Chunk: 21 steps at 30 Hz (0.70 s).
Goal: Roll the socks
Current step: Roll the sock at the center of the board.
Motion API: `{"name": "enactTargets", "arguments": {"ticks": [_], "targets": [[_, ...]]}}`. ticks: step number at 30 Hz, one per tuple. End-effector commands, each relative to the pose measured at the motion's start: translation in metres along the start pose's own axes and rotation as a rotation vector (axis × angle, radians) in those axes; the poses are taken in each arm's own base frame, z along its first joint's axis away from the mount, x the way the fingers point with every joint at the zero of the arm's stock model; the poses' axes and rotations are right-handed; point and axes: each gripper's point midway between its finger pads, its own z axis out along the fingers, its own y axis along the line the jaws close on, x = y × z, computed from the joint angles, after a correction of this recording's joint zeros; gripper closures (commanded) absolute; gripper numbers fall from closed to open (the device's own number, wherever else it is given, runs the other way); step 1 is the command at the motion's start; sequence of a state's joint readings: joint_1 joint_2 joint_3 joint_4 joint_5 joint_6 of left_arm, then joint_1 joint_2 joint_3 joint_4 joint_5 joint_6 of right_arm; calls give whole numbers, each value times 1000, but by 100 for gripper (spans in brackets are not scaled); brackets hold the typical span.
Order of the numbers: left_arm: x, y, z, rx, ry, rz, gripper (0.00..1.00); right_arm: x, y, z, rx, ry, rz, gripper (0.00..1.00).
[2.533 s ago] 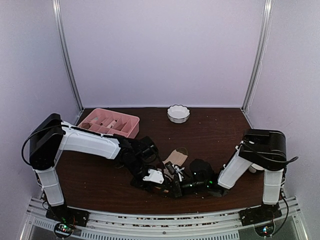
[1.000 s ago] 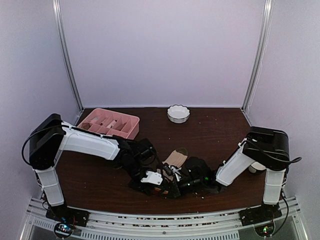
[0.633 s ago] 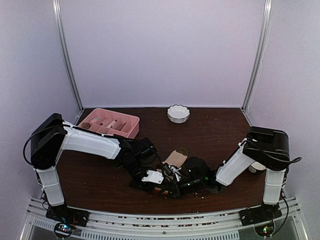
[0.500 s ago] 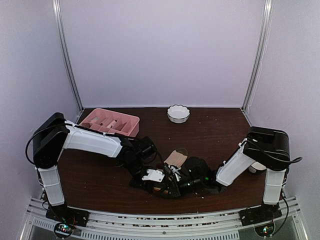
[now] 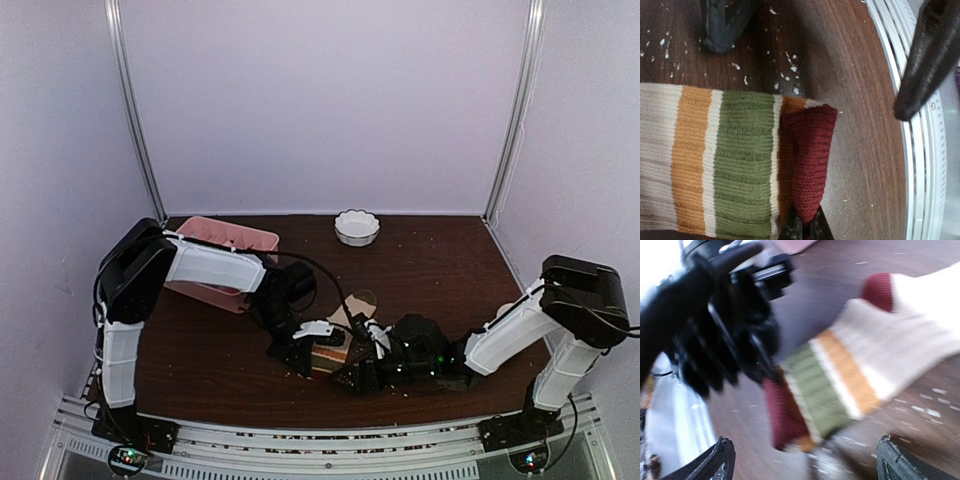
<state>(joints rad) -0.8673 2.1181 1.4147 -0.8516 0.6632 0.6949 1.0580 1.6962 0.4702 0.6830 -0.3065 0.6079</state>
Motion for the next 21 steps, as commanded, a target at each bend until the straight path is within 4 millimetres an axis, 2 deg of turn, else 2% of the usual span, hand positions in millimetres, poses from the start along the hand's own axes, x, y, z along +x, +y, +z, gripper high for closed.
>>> {"name": "enactTargets", "arguments": {"ticks": [1, 3, 6, 8, 9, 11, 14, 17, 19, 21], "targets": [[17, -2, 4, 72, 55, -135, 99, 48, -85, -34, 412, 101, -8, 0], [18, -2, 4, 87, 66, -155, 99, 36, -89, -47, 455, 21, -8, 0], [18, -1, 5, 103, 82, -185, 99, 23, -103, -77, 493, -182, 128, 0], [18, 1, 5, 120, 85, -217, 100, 8, -96, -88, 414, -306, 172, 0], [17, 2, 5, 133, 82, -233, 99, 0, -84, -85, 362, -311, 101, 0], [17, 3, 4, 159, 81, -269, 99, 0, -62, -72, 351, -228, -90, 0], [20, 5, 5, 191, 99, -316, 99, 13, -37, -57, 401, -97, -413, 0], [22, 8, 5, 190, 116, -345, 99, 25, -6, -45, 344, -48, -651, 12], [23, 11, 7, 184, 125, -365, 98, 23, 12, -38, 321, -63, -763, 21], [24, 12, 8, 184, 127, -382, 98, 17, 21, -28, 328, -54, -824, 31]]}}
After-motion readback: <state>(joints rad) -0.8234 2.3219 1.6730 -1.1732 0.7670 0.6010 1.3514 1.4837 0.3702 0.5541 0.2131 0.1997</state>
